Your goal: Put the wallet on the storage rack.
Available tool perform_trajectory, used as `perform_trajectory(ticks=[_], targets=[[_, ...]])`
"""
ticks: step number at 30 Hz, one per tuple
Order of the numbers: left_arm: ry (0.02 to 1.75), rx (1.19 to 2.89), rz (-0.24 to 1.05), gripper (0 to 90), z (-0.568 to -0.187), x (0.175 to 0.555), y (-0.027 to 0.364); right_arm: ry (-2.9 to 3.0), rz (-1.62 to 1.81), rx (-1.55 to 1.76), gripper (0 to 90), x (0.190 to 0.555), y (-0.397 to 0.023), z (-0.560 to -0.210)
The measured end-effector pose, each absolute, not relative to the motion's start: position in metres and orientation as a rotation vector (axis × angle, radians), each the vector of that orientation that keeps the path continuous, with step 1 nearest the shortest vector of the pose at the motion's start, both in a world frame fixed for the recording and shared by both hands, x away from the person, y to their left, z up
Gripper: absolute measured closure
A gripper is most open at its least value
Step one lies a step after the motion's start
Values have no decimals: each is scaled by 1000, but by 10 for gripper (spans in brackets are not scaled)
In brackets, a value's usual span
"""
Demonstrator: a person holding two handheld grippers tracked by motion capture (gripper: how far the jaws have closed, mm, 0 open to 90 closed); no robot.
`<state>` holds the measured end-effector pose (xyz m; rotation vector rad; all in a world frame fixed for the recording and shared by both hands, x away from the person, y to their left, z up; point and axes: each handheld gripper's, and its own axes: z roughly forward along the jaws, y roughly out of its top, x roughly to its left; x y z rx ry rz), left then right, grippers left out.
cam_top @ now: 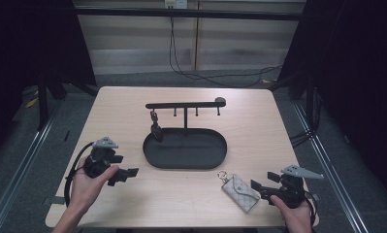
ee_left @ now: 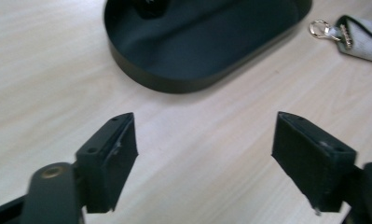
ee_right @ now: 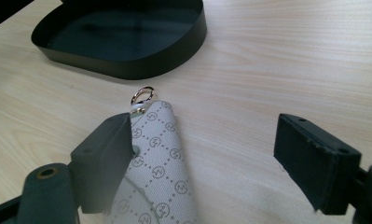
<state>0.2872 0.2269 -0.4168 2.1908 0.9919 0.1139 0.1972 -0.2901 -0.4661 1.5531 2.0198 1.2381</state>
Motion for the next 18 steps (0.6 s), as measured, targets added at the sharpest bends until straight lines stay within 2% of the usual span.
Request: perform_trajectory(ticks=[3,7,12,18], targets=[[1017,2167,181,236,-431,277,230,2020,1224,1560,226,198,-289,-466],[1050,2108,122,236,-445,270,239,2014,1225,1559,226,198,-289,-466],[1085,2030,199,240,-452,251,246,2048,1216,1552,239,199,-288,-466],[1038,2025,172,241,-457,236,245,2072,1210,1534,229,199,-285,-465]])
